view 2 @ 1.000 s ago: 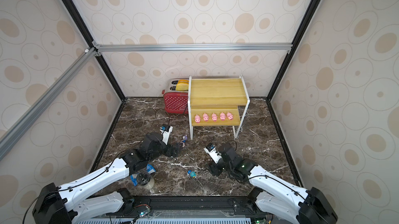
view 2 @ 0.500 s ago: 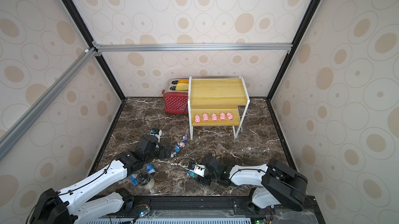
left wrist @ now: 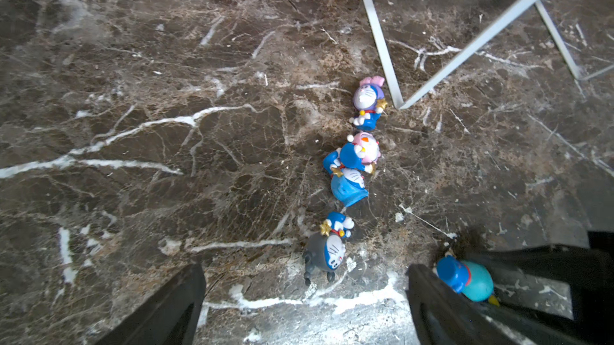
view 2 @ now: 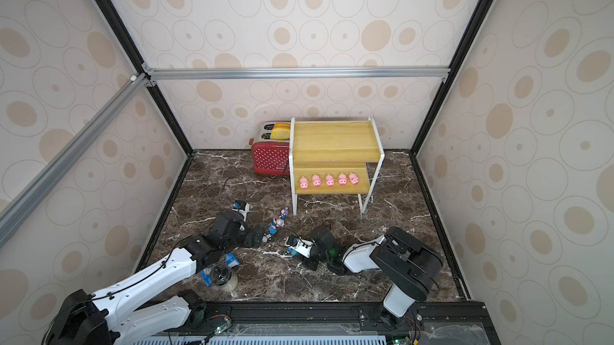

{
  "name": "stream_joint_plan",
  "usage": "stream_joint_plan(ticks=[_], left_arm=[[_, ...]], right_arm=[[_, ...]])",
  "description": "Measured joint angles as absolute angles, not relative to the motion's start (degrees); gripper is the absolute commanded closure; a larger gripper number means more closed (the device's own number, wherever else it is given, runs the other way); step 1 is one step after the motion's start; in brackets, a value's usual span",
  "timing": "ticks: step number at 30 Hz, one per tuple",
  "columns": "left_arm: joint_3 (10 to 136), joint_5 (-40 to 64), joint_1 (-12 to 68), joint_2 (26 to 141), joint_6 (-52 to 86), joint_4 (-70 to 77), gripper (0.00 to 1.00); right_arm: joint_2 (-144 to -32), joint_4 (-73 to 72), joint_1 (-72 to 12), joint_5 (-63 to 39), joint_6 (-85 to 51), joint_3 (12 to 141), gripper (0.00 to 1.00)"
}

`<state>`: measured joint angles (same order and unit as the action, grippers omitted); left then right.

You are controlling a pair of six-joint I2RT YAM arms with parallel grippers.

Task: Organize plastic toys on shelves
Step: Move the plastic toy to the center of the board, then pick up the plastic toy at the center of the board.

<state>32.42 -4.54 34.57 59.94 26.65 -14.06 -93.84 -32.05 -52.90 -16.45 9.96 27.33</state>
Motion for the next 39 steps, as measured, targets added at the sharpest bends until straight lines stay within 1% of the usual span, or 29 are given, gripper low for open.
stream_joint_plan(ticks=[2, 4, 6, 10, 14, 17, 20, 23, 26, 30, 33, 39], left_arm=[[32.3, -2.6, 34.9, 61.1, 24.0, -12.4, 0.04], [32.3, -1.0, 35.7, 62.5, 20.0, -10.6, 0.03], [32.3, 1.1, 36.5, 63.4, 15.3, -9.3, 0.03], [32.3, 7.5, 37.9, 65.0, 2.9, -6.5, 0.04], [32.6, 13.5, 38.9, 67.6, -9.1, -5.2, 0.06], [34.6, 17.1, 40.4, 71.2, -19.1, -5.8, 0.09], [36.0, 19.2, 41.9, 74.6, -28.3, -5.1, 0.1], [36.0, 19.8, 42.5, 77.7, -34.4, -1.9, 0.16], [36.1, 19.6, 42.8, 81.3, -38.9, 1.7, 0.24], [37.3, 19.4, 43.0, 86.9, -43.4, 4.1, 0.31], [38.7, 19.4, 43.2, 89.5, -45.9, 4.4, 0.35], [40.6, 19.5, 43.4, 92.2, -48.3, 4.7, 0.46]], right_arm=[[-94.5, -32.3, -50.8, -18.8, 9.8, 27.7, 0.64], [-94.5, -32.3, -48.2, -21.1, 9.1, 27.7, 0.52], [-94.3, -32.2, -46.6, -22.4, 8.8, 27.7, 0.43], [-90.6, -31.4, -45.5, -23.6, 7.6, 27.4, 0.34], [-83.4, -31.8, -45.5, -21.8, 5.8, 24.8, 0.32], [-74.4, -31.5, -45.1, -16.3, 2.9, 19.2, 0.3], [-63.2, -27.4, -44.8, -9.8, 0.1, 14.4, 0.28], [-54.4, -23.1, -44.7, -3.6, -2.2, 12.3, 0.26], [-47.5, -19.5, -44.6, 2.7, -4.3, 10.5, 0.25], [-42.2, -14.8, -44.6, 8.5, -6.2, 9.7, 0.25], [-39.6, -12.8, -44.6, 11.5, -7.0, 9.5, 0.25], [-37.5, -10.0, -44.6, 14.3, -7.9, 8.8, 0.25]])
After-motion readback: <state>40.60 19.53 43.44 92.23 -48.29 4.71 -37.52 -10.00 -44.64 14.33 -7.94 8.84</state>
